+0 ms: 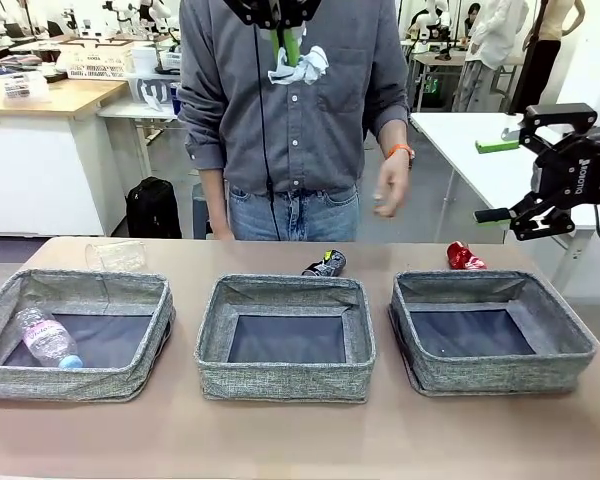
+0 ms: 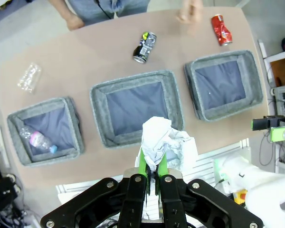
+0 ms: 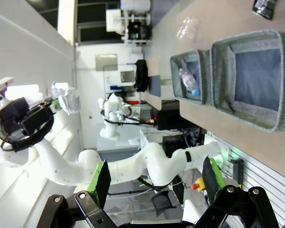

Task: Sort the waste into the appropriate baskets.
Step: Place the picked waste into the Fabric basket indicated by the person.

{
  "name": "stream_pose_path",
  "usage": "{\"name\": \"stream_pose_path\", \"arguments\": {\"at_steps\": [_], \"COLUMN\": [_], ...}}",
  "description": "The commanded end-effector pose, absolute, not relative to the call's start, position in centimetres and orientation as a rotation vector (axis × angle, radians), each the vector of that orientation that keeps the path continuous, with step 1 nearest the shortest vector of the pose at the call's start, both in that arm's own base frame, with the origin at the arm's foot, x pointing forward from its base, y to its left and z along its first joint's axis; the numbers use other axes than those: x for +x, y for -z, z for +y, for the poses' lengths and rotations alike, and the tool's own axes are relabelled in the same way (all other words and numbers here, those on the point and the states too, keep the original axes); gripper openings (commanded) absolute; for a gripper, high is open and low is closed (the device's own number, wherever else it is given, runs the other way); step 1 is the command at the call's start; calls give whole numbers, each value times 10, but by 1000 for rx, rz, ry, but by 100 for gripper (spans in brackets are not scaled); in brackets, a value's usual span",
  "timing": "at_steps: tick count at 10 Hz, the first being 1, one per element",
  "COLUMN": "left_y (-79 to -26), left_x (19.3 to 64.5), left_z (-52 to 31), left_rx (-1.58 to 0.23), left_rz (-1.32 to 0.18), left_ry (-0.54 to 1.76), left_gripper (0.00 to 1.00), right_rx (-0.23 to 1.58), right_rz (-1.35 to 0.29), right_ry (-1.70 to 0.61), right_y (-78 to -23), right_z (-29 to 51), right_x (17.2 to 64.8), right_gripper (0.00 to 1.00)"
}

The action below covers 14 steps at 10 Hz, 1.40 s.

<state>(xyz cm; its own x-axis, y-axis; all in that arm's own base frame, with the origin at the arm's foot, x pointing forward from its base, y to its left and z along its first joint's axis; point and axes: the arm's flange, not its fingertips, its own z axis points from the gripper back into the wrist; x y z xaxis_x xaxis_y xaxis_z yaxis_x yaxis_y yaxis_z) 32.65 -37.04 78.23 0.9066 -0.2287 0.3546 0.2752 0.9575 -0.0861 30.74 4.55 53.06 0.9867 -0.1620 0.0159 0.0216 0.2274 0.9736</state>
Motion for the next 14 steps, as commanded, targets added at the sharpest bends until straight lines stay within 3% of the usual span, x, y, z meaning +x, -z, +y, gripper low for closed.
{"name": "stream_pose_path", "arguments": {"at_steps": [1, 8, 10, 12, 14], "left_y": [-784, -782, -727, -639, -583], "left_x": [323, 326, 325, 306, 311], "left_z": [-366, -370, -414, -484, -535], "left_rx": [-128, -136, -325, -381, -363], "left_rz": [-360, -349, -252, -98, -78], "left_ry": [251, 261, 383, 470, 507], "left_gripper": [7, 7, 7, 7, 7], "right_rx": [1358, 1336, 1340, 1276, 1310], "right_rz": [-124, -122, -132, -383, -588], "right_ry": [131, 127, 172, 426, 562], "right_y": [-533, -531, -510, -515, -527], "right_z": [46, 45, -32, -137, -186], "right_x": [309, 307, 290, 246, 189], "right_gripper": [100, 100, 100, 100, 100]}}
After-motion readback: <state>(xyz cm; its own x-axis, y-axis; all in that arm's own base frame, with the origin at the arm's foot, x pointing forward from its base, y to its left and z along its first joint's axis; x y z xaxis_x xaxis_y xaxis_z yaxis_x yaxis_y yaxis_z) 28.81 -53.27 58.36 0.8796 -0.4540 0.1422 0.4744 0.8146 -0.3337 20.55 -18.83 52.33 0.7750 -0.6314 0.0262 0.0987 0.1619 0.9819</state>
